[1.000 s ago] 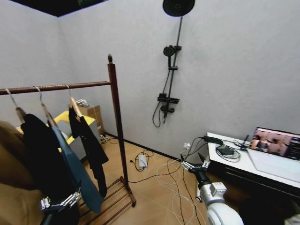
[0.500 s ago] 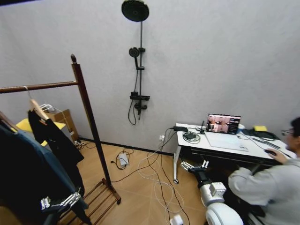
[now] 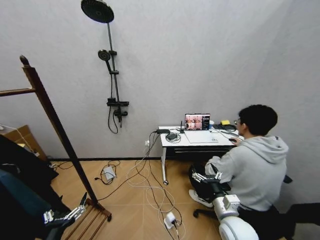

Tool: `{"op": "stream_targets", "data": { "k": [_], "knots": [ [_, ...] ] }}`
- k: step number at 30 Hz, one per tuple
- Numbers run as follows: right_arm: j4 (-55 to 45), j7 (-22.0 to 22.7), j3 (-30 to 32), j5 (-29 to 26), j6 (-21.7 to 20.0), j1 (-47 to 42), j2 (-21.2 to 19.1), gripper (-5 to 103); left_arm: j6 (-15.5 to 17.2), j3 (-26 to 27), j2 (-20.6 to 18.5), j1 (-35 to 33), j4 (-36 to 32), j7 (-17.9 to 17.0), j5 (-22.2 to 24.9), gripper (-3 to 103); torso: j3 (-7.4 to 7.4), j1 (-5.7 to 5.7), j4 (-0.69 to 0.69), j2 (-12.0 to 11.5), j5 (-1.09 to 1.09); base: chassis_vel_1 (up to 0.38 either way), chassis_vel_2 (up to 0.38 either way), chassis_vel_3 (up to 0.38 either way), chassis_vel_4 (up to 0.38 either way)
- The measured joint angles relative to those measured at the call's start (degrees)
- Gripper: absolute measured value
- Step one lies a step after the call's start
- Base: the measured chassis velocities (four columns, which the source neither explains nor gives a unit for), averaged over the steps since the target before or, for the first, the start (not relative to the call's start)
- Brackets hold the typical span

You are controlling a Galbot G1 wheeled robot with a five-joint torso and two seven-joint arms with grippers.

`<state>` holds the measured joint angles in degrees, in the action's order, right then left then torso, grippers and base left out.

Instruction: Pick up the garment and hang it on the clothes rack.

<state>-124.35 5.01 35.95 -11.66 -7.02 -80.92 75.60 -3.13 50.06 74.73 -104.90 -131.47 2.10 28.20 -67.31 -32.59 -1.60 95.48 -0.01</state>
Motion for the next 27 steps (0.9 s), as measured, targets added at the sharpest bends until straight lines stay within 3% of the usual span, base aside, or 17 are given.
{"op": "stream_targets", "data": {
  "k": [27],
  "knots": [
    [0.02,-0.12,-1.47,1.08,0.63,-0.49,0.38,100,0.00,0.00,0.00,0.00,0.00,-0.02,0.00,100,0.00,-0.01,-0.01,0.00,0.02,0.091,-0.093,-0.094,0.089]
  ]
}}
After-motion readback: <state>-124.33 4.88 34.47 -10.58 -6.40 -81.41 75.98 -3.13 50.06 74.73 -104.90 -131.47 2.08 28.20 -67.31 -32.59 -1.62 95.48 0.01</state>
